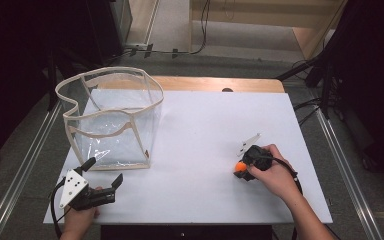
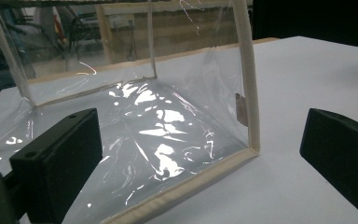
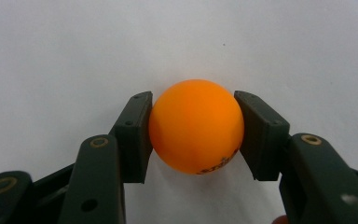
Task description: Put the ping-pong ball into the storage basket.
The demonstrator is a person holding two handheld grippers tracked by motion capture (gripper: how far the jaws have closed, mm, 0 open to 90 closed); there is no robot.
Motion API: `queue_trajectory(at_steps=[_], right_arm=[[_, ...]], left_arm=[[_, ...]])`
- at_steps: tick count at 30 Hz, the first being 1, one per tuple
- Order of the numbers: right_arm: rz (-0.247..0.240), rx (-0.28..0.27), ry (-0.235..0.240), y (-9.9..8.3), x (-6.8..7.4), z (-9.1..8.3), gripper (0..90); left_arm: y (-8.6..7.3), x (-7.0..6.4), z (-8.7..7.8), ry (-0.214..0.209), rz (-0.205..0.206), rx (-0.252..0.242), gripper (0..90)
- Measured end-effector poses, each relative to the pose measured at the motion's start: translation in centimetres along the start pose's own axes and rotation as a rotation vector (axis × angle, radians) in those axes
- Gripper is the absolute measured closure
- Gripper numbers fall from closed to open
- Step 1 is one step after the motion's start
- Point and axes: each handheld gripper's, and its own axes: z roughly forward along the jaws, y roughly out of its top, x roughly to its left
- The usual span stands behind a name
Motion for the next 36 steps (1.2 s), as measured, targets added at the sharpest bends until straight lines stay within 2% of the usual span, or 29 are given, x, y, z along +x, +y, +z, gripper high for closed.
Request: queue_trajectory(at_steps=[14,36], right_arm=[[-0.001,-0.003,0.012,0.8,-0.2,-0.2,47.2],[-0.019,-0.039,0.070,3.6,-0.3,-0.4,47.2]], left_arm=[[0.0,0.0,0.0,0.001,0.002,0.000,0.0],[0.0,0.0,0.0,0.000,0.001,0.000,0.0]])
